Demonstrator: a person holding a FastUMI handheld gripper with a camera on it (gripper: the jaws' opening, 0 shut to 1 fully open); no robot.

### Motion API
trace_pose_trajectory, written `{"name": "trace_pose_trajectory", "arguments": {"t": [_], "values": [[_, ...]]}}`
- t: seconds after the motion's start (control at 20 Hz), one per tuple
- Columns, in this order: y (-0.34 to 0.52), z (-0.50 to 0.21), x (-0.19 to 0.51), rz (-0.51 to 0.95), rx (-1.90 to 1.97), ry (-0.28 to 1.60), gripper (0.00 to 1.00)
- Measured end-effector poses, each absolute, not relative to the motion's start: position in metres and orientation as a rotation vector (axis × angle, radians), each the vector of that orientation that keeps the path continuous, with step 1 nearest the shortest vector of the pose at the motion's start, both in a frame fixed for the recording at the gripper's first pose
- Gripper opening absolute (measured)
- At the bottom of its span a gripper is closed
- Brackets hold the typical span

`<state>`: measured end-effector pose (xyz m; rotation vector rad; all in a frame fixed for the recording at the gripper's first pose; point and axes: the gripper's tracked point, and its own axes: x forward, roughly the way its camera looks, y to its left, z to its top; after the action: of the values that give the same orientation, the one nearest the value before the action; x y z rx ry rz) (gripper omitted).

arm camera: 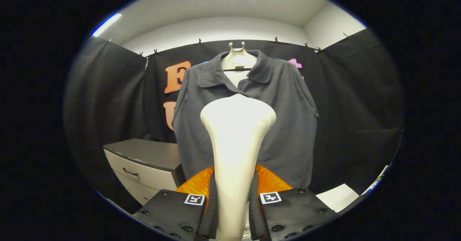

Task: Iron the clothes twice with a garment steamer, once on the left side and once on the right side.

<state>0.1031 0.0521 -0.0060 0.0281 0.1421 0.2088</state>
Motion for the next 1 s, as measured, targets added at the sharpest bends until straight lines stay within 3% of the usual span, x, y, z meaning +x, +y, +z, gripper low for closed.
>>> {"name": "trace_pose_trajectory", "arguments": {"t": [0.4,1.0], "values": [[-0.012,0.047,0.173,0.111,0.038,0.109,0.41],[-0.016,0.028,0.248,0.095,0.059,0.174,0.41]]}}
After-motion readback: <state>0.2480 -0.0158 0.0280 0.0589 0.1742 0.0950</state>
